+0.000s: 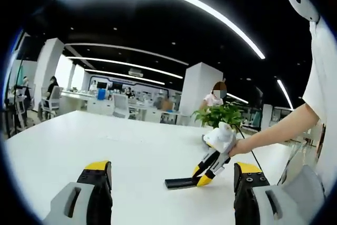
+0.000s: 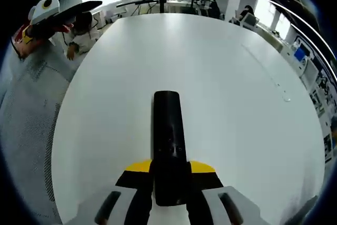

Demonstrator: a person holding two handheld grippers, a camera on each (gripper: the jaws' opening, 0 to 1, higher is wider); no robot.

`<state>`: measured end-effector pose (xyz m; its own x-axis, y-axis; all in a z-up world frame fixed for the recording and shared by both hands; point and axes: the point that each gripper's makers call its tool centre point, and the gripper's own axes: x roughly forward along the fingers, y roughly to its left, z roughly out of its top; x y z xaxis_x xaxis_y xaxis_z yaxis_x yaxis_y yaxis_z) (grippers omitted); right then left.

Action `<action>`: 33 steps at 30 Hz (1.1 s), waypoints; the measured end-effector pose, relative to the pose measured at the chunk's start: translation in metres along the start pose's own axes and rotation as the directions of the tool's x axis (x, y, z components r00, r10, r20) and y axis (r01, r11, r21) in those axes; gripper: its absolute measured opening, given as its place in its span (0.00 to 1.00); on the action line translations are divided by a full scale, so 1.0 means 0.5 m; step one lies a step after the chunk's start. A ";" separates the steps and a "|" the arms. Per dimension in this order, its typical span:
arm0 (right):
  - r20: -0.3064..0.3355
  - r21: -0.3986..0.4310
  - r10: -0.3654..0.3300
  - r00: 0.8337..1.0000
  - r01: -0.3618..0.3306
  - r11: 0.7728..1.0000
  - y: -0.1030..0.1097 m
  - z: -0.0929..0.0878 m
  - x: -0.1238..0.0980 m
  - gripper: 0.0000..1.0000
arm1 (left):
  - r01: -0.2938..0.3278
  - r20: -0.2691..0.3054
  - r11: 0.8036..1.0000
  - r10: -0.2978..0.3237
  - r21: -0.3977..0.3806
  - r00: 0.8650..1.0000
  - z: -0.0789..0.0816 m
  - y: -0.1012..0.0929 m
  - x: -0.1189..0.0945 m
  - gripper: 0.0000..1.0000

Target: Press the specified remote control buttons in sequence, fully releasing each button before pressing the next.

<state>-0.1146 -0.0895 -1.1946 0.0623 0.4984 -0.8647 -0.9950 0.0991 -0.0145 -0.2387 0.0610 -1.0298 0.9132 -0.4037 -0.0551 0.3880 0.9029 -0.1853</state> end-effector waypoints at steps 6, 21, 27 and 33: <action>-0.007 -0.009 0.006 1.000 -0.006 1.000 -0.028 0.002 0.003 0.21 | 0.000 -0.005 1.000 0.000 -0.003 1.000 -0.002 0.001 0.001 1.00; 0.006 -0.009 0.010 1.000 -0.010 1.000 -0.085 0.007 0.010 0.22 | 0.005 -0.027 1.000 -0.005 -0.007 1.000 -0.011 -0.001 0.002 1.00; 0.013 -0.009 0.012 1.000 -0.012 1.000 -0.088 0.008 0.011 0.22 | 0.015 -0.029 1.000 -0.015 -0.012 0.999 -0.012 -0.004 0.003 1.00; 0.031 0.110 -0.005 1.000 0.002 0.994 -0.085 0.013 0.010 0.25 | 0.023 -0.027 1.000 -0.023 -0.007 0.999 -0.011 -0.008 0.003 1.00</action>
<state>-0.0714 -0.0856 -1.1951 0.0700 0.5244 -0.8486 -0.9802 0.1943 0.0392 -0.2396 0.0561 -1.0348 0.9002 -0.4284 -0.0774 0.4080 0.8922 -0.1936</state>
